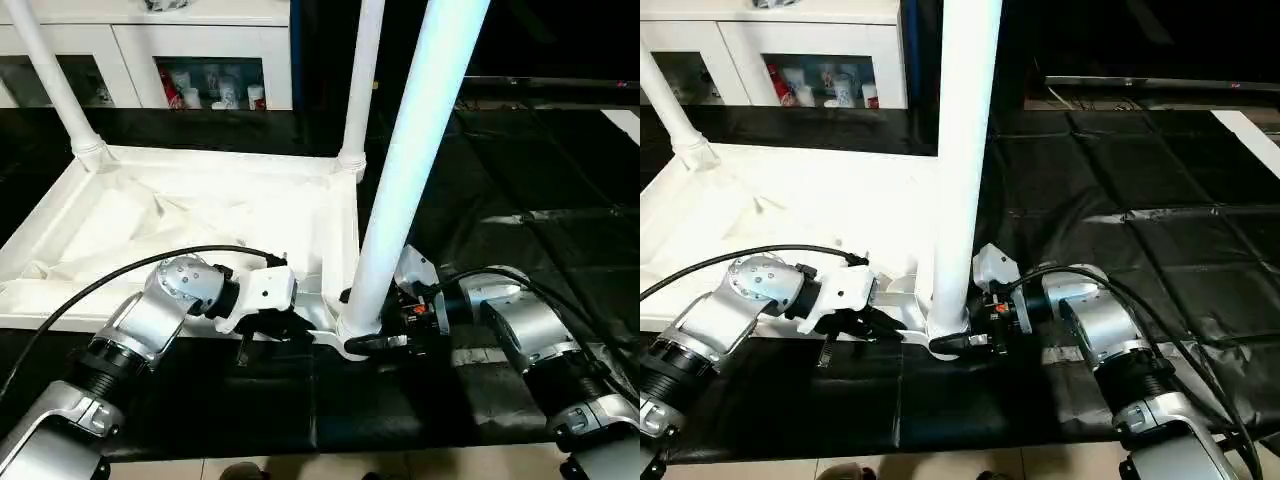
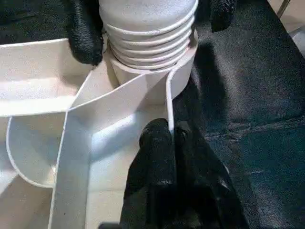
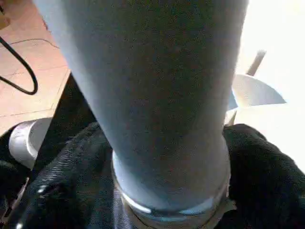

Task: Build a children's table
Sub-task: Rotate leg to tighten

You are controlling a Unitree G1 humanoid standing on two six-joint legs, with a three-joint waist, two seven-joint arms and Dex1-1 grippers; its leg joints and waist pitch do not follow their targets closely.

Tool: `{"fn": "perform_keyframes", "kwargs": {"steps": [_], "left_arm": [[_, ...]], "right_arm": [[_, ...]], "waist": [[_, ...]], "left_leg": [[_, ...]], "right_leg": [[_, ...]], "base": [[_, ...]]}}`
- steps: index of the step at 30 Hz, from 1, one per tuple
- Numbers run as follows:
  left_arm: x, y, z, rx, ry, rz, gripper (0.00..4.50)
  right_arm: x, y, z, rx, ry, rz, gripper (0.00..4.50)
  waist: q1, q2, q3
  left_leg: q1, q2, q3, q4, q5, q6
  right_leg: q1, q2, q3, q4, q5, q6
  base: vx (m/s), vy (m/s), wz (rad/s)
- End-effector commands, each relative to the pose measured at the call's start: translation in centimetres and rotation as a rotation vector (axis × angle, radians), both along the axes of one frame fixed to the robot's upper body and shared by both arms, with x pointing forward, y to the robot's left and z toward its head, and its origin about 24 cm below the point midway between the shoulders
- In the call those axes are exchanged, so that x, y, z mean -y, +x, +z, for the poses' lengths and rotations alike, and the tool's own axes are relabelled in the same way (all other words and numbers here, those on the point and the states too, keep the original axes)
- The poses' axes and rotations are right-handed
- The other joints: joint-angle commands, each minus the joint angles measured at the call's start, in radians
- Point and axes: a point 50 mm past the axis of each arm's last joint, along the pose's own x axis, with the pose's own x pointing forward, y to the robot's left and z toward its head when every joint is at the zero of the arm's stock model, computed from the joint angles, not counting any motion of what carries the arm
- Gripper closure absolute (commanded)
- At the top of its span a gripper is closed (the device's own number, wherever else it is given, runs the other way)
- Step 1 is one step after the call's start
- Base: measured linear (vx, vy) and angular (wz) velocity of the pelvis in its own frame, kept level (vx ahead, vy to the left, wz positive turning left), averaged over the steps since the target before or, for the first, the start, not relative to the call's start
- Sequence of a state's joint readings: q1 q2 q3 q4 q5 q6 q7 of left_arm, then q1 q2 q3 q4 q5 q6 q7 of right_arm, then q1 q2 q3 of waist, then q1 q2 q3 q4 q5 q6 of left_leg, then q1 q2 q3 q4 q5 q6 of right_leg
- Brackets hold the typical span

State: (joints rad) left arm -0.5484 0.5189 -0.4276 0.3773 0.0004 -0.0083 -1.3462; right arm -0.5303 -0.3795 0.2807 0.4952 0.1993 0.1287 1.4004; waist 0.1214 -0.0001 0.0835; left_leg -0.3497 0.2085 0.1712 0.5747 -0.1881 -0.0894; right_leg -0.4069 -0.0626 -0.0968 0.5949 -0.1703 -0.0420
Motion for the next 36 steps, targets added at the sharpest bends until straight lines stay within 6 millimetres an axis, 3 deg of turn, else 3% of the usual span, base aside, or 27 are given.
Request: {"fn": "perform_keyframes", "kwargs": {"steps": [1,8,14,17,19,20,23,24,26,28,30,33,36], "left_arm": [[0.5,-1.0,-1.6,-0.054,0.08,-0.09,4.5],[0.4,-1.0,-1.7,-0.06,0.075,-0.075,4.5],[0.6,-0.6,-1.7,-0.069,0.02,0.029,4.5],[0.9,-0.1,-1.6,-0.069,-0.025,0.108,4.5],[1.3,0.4,-1.5,-0.064,-0.07,0.191,4.5],[1.7,0.6,-1.3,-0.071,-0.103,0.237,4.5],[2.6,1.2,-0.9,-0.064,-0.158,0.333,4.5],[3.5,1.6,-0.6,-0.058,-0.188,0.406,4.5],[4.4,2.0,-0.4,-0.057,-0.217,0.477,4.5],[5.5,2.6,0.2,-0.059,-0.255,0.589,4.5],[5.8,2.7,0.4,-0.057,-0.263,0.621,4.5],[6.3,3.0,0.8,-0.032,-0.272,0.687,4.5],[6.9,3.0,1.0,-0.021,-0.274,0.718,4.5]], "right_arm": [[-0.1,0.2,0.3,-0.007,0.006,0.009,0.94],[-0.3,-0.1,0.0,-0.03,0.017,0.025,1.56],[-0.5,-0.7,-0.7,-0.069,0.044,-0.015,1.69],[-0.9,-0.9,-1.3,-0.073,0.064,-0.096,1.71],[-1.5,-0.7,-1.7,-0.065,0.078,-0.198,1.71],[-1.8,-0.6,-1.9,-0.065,0.084,-0.253,1.71],[-2.7,-0.1,-2.3,-0.075,0.099,-0.379,1.71],[-3.8,0.4,-2.5,-0.101,0.127,-0.482,1.71],[-4.6,1.1,-2.6,-0.124,0.144,-0.589,1.71],[-5.7,2.0,-2.9,-0.141,0.133,-0.73,1.71],[-5.9,2.2,-3.0,-0.141,0.125,-0.766,1.71],[-6.6,2.6,-3.0,-0.128,0.112,-0.826,1.72],[-7.5,2.7,-3.0,-0.096,0.098,-0.837,1.72]], "waist": [[-0.005,-0.004,-0.073],[-0.004,-0.003,-0.076],[0.001,-0.001,-0.076],[0.002,0.0,-0.072],[0.004,0.0,-0.068],[-0.002,-0.002,-0.064],[-0.016,-0.002,-0.056],[-0.025,-0.005,-0.057],[-0.039,-0.006,-0.056],[-0.054,-0.005,-0.058],[-0.064,-0.004,-0.058],[-0.065,-0.004,-0.059],[-0.064,-0.01,-0.064]], "left_leg": [[0.0,0.029,-0.001,-0.057,-0.116,0.075],[-0.001,0.03,-0.001,-0.055,-0.1,0.076],[0.001,0.03,0.0,-0.054,-0.107,0.072],[0.002,0.031,0.0,-0.058,-0.13,0.064],[0.005,0.028,-0.002,-0.061,-0.164,0.05],[0.009,0.027,-0.003,-0.065,-0.19,0.032],[0.012,0.02,-0.006,-0.067,-0.239,0.019],[0.012,0.018,-0.009,-0.067,-0.242,0.01],[0.003,0.014,-0.015,-0.07,-0.25,0.009],[0.005,0.01,-0.017,-0.068,-0.258,0.009],[0.007,0.009,-0.015,-0.066,-0.25,0.017],[0.01,0.008,-0.012,-0.065,-0.236,0.037],[0.006,0.014,-0.009,-0.066,-0.196,0.053]], "right_leg": [[0.061,-0.083,0.06,-0.059,-0.212,-0.192],[0.062,-0.081,0.06,-0.054,-0.175,-0.201],[0.061,-0.082,0.061,-0.056,-0.183,-0.2],[0.059,-0.084,0.06,-0.064,-0.241,-0.187],[0.059,-0.086,0.059,-0.075,-0.328,-0.16],[0.056,-0.088,0.058,-0.085,-0.402,-0.137],[0.051,-0.086,0.053,-0.1,-0.521,-0.096],[0.055,-0.089,0.052,-0.105,-0.561,-0.076],[0.06,-0.087,0.044,-0.11,-0.588,-0.052],[0.058,-0.087,0.038,-0.116,-0.602,-0.042],[0.055,-0.086,0.038,-0.117,-0.583,-0.051],[0.051,-0.084,0.042,-0.119,-0.551,-0.06],[0.053,-0.082,0.048,-0.102,-0.434,-0.1]], "base": [[0.0,0.0,0.0],[0.0,0.0,0.0],[0.0,0.0,0.0],[0.0,0.0,0.0],[0.0,0.0,0.0],[0.0,0.0,0.0],[0.0,0.0,0.0],[0.0,0.0,0.0],[0.0,0.0,0.0],[0.0,0.0,0.0],[0.0,0.0,0.0],[0.0,0.0,0.0],[0.0,0.0,0.0]]}}
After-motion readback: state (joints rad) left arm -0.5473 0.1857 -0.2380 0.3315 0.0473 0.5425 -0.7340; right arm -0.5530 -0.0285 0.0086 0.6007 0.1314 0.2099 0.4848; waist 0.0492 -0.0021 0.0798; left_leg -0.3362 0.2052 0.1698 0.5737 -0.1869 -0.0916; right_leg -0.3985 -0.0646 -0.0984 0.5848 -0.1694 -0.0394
